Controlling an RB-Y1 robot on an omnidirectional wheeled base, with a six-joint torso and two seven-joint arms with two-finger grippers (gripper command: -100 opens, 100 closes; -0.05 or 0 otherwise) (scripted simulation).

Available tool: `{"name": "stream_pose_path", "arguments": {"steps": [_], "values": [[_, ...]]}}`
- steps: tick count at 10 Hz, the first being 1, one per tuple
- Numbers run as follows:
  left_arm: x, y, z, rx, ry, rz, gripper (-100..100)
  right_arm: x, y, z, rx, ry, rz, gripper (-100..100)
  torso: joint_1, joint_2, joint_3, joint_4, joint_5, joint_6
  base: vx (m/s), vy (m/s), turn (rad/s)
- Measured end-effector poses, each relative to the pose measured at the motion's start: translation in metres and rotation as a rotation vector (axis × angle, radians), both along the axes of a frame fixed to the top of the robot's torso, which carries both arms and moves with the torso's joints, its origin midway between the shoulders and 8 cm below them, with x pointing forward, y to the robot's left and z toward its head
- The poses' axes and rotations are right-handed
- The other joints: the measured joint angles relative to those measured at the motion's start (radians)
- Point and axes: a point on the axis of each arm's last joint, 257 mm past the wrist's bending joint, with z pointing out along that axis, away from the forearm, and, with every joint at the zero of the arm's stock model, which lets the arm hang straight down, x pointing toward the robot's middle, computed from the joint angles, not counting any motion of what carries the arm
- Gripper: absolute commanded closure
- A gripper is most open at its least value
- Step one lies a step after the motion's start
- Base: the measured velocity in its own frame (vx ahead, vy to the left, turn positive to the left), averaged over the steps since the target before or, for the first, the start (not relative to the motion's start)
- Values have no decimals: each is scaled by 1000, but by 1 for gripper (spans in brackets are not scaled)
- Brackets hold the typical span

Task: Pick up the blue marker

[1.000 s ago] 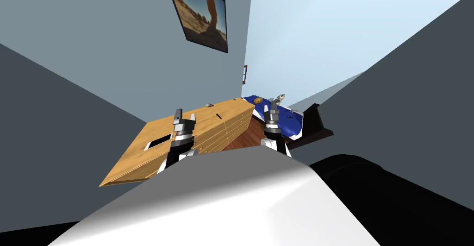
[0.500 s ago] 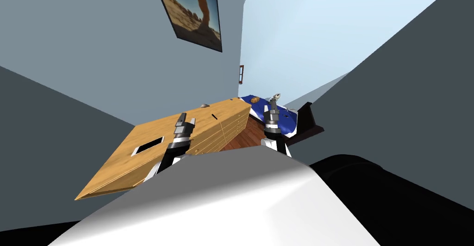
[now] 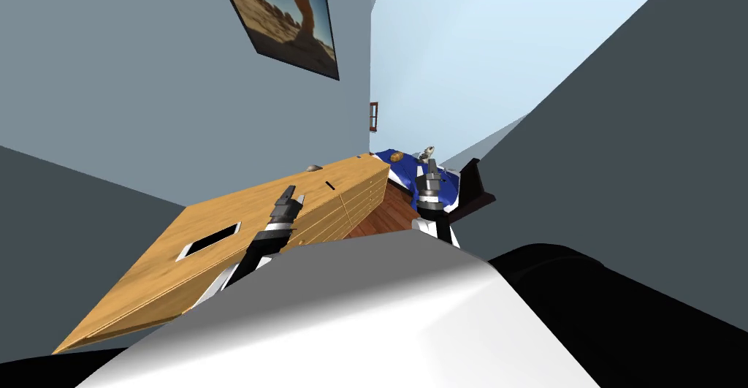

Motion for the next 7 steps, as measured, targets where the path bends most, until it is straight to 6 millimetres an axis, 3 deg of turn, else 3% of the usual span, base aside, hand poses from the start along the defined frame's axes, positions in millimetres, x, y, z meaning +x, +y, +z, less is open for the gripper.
{"name": "stream_pose_path", "arguments": {"steps": [5, 7], "values": [[-3, 32, -38, 93, 146, 19, -100, 0, 0, 0, 0, 0, 0, 0, 2, -1, -1, 0, 0, 0, 0, -67, -85], [-9, 57, -56, 140, 229, 40, -100, 0, 0, 0, 0, 0, 0, 0, 0, 0, 0, 0, 0, 0, 0, -94, -116]]}}
